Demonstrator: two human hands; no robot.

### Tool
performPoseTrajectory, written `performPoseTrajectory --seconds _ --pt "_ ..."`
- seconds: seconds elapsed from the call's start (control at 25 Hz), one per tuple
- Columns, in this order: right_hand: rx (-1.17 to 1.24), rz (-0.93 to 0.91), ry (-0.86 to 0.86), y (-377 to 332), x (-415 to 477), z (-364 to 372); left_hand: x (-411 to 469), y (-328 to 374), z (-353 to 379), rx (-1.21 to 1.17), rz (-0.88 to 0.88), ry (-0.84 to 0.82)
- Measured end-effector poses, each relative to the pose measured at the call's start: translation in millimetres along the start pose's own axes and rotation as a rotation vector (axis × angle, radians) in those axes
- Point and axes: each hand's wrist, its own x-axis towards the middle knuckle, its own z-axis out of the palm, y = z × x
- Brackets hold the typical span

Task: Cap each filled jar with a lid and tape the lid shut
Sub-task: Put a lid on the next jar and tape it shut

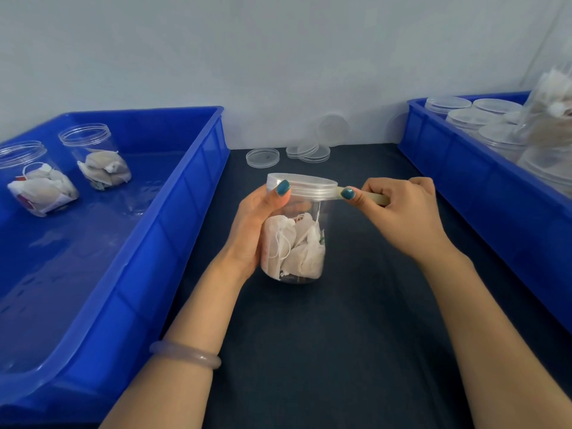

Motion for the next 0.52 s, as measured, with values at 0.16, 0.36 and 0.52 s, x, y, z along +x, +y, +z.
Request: performPoseTrajectory --seconds 0.16,0.36,0.52 --pt "0.056 0.003 -0.031 3.5 0.9 4.0 -0.6 -4.4 3.5 -0.104 -0.052 -0.101" --pt "0.116 -0.006 -0.093 7.3 0.0 3.9 1.6 -4.0 3.9 0.081 -0.015 -0.079" --pt "-0.042 -0.007 -0.007 6.1 -0.3 3.8 3.3 -2.4 1.6 0.239 0.194 0.114"
